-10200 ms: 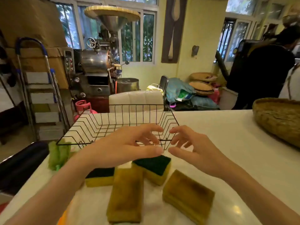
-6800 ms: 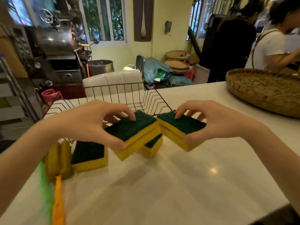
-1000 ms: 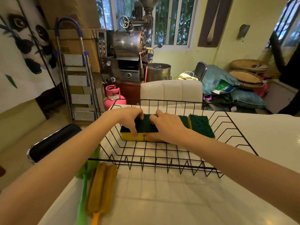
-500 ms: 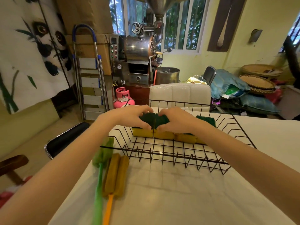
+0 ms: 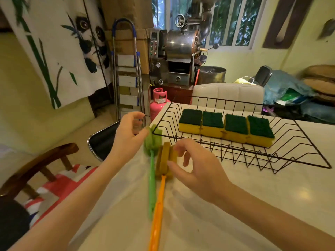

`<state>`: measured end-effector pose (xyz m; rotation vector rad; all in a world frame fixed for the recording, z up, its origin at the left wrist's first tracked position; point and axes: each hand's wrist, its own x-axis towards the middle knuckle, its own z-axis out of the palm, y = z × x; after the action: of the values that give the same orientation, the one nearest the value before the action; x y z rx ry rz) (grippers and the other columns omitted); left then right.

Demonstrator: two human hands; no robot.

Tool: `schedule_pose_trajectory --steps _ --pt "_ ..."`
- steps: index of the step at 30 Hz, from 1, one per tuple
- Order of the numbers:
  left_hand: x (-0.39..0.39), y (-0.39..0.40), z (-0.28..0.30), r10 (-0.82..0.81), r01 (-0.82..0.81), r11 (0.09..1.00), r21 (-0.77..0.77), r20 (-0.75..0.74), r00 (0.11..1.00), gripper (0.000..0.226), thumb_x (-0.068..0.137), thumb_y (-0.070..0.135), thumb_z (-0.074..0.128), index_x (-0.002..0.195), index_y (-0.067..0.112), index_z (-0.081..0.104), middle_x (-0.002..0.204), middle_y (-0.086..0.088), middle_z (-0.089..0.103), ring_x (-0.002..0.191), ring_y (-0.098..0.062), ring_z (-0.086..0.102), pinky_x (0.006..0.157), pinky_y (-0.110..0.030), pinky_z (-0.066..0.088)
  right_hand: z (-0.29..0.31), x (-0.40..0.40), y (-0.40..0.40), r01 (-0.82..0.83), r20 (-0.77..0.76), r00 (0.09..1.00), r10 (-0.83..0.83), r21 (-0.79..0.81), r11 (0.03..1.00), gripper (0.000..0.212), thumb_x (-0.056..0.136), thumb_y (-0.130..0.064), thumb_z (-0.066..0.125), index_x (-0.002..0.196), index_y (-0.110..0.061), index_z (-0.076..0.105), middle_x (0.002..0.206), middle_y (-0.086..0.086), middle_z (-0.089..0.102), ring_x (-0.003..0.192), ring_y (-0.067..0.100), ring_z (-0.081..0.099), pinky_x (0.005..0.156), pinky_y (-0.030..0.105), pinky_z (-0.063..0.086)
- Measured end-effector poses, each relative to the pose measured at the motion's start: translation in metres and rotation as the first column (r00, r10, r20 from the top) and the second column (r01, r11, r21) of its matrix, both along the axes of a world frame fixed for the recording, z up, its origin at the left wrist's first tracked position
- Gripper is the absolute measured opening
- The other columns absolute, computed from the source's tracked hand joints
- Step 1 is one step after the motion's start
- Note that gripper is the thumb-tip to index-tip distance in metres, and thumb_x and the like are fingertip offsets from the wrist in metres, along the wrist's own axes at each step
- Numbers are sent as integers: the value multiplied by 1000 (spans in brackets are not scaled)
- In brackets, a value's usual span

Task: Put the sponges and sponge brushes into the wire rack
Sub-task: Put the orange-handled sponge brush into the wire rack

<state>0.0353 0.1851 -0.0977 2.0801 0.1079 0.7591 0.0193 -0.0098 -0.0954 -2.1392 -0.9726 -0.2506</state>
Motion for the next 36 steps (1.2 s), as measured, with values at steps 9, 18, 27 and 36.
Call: schedule_pose_trajectory --steps 9,18,27,36 --pt "-20 -4 -36 -55 40 998 -48 -373 926 70 73 25 69 132 19 32 139 -8 34 124 -22 41 102 -41 41 -21 5 16 238 -548 796 -256 -106 966 86 66 -55 69 134 -27 24 90 -9 45 86 17 56 70 33 52" --pt "-35 -18 -45 -3 -17 998 -56 -345 939 53 73 26 69 120 21 45 130 -3 41 110 -13 45 87 -27 43 -20 0 30 252 -663 712 -231 -66 966 78 75 -41 68 135 -23 22 80 -9 54 66 13 62 40 22 52" --pt "-47 -30 -43 -166 182 979 88 -159 973 26 80 15 61 104 24 62 103 12 52 93 3 52 74 -6 47 -23 2 24 256 -737 665 -123 70 964 59 74 -18 69 126 -16 42 95 10 67 70 22 70 59 34 61" --pt "-53 -37 -30 -340 350 921 173 -85 937 25 73 16 69 94 27 63 95 21 47 94 11 48 77 -3 42 6 9 -13 58 -654 752 -89 -69 996 50 74 -14 68 119 -27 50 85 1 65 67 15 68 52 27 59"
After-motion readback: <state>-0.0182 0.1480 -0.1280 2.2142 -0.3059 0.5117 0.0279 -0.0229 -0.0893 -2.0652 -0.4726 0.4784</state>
